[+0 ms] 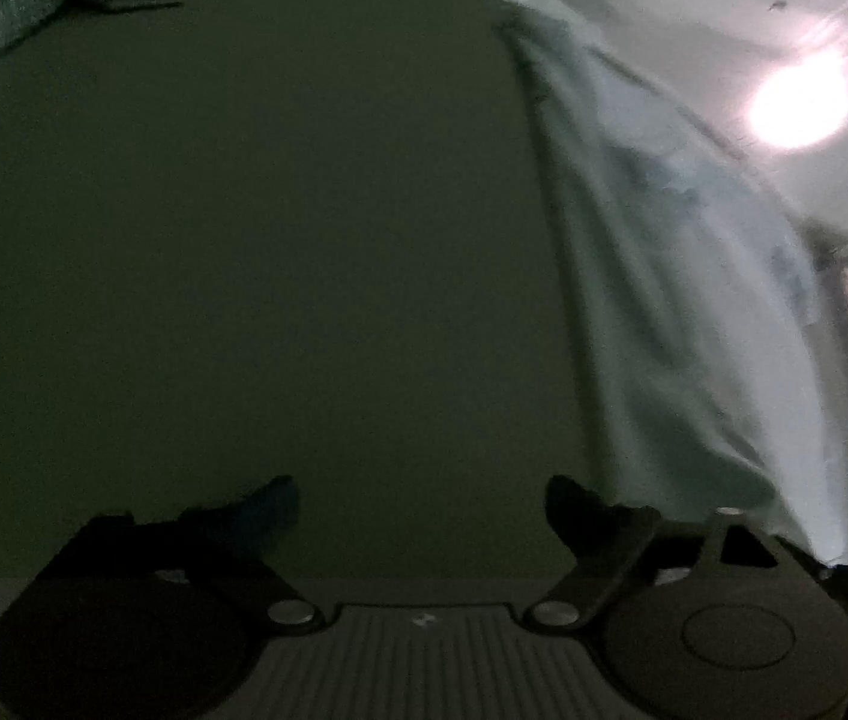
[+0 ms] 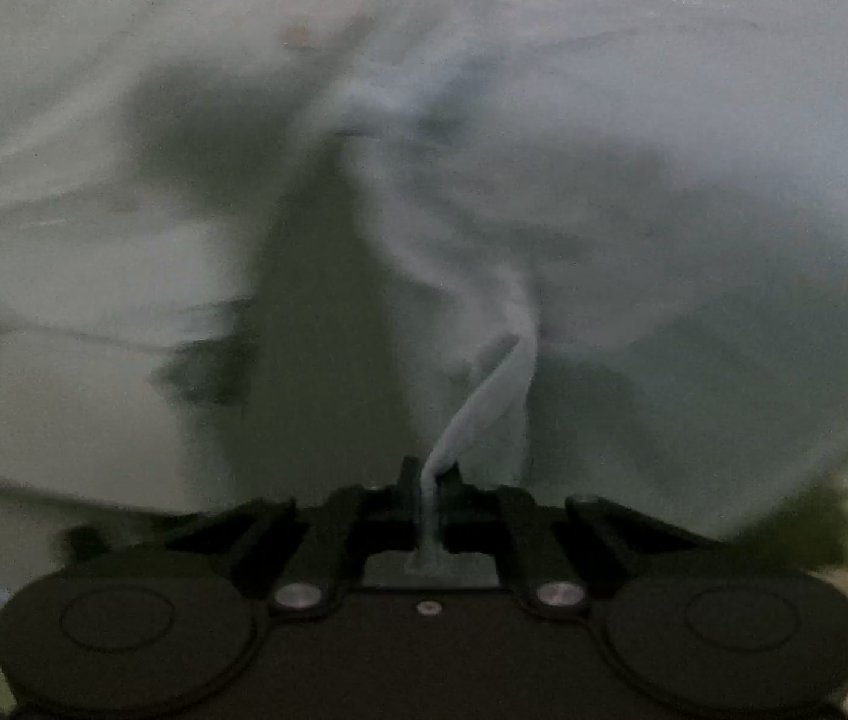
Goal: Fold clothes
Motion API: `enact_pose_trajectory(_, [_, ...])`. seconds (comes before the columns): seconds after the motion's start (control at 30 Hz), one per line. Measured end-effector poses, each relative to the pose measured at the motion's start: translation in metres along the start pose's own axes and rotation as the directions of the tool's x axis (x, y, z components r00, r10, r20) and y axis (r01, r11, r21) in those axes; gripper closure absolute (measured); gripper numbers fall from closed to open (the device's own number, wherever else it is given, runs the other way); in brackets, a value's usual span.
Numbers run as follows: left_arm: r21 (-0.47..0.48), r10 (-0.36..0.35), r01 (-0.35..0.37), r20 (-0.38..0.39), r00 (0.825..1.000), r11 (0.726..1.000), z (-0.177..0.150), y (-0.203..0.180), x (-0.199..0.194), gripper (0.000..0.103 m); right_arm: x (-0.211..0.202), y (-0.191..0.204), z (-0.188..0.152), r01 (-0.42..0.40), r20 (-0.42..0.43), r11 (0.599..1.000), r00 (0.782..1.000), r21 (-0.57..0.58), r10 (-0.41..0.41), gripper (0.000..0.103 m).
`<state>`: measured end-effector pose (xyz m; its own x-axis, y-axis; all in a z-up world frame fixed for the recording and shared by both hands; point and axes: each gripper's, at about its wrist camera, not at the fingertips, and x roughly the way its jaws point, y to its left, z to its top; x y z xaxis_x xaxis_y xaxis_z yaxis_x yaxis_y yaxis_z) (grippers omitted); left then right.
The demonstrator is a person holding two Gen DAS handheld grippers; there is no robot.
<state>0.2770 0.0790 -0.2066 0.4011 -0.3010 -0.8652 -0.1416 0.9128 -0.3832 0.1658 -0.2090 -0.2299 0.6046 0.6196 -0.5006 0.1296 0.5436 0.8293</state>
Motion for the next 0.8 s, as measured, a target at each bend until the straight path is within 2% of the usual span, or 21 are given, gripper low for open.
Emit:
enact_pose_trajectory(0.07, [-0.041,-0.053,0.052,-0.007,0.999,0.998,-0.004,-0.008,0.008,0.025,-0.014,0.007,0.010,-0.153,0.025,0.988,0.988,0.015,0.153,0.097])
enact_pose_trajectory(0.13, [-0.083,-0.105,0.104,-0.011,0.994,0.991,-0.008,-0.015,0.015,0.025,-0.023,0.007,0.022,-0.207,0.033,0.978,0.978,0.018,0.207,0.097])
enact_pose_trajectory(0.2, [-0.125,-0.158,0.155,-0.013,0.987,0.980,-0.012,-0.023,0.023,0.025,-0.027,0.004,0.032,-0.108,0.010,0.994,0.994,-0.024,0.109,0.097])
enact_pose_trajectory(0.27, [-0.166,-0.210,0.205,-0.013,0.978,0.965,-0.017,-0.031,0.030,0.025,-0.028,-0.010,0.040,-0.053,-0.008,0.998,0.999,0.016,0.053,0.097])
enact_pose_trajectory(0.33, [-0.207,-0.262,0.254,-0.011,0.965,0.945,-0.021,-0.038,0.038,0.025,-0.032,-0.028,0.044,-0.129,0.012,0.984,0.992,0.119,0.128,0.097])
enact_pose_trajectory(0.4, [-0.248,-0.312,0.301,-0.007,0.950,0.921,-0.025,-0.046,0.045,0.025,-0.036,-0.038,0.047,-0.148,0.016,0.976,0.989,0.160,0.148,0.097])
enact_pose_trajectory(0.5, [-0.307,-0.383,0.366,0.002,0.924,0.879,-0.033,-0.056,0.056,0.027,-0.038,-0.045,0.053,-0.132,-0.003,0.979,0.991,0.157,0.134,0.097])
enact_pose_trajectory(0.6, [-0.346,-0.434,0.411,0.013,0.901,0.843,-0.045,-0.058,0.063,0.038,-0.038,-0.050,0.059,-0.158,-0.016,0.972,0.986,0.173,0.163,0.097])
enact_pose_trajectory(0.7, [-0.372,-0.442,0.427,0.049,0.896,0.824,-0.055,-0.059,0.064,0.060,-0.039,-0.053,0.066,-0.181,-0.035,0.967,0.981,0.179,0.190,0.097])
enact_pose_trajectory(0.8, [-0.410,-0.460,0.453,0.087,0.884,0.792,-0.069,-0.048,0.053,0.075,-0.040,-0.058,0.072,-0.194,-0.058,0.962,0.976,0.192,0.208,0.097])
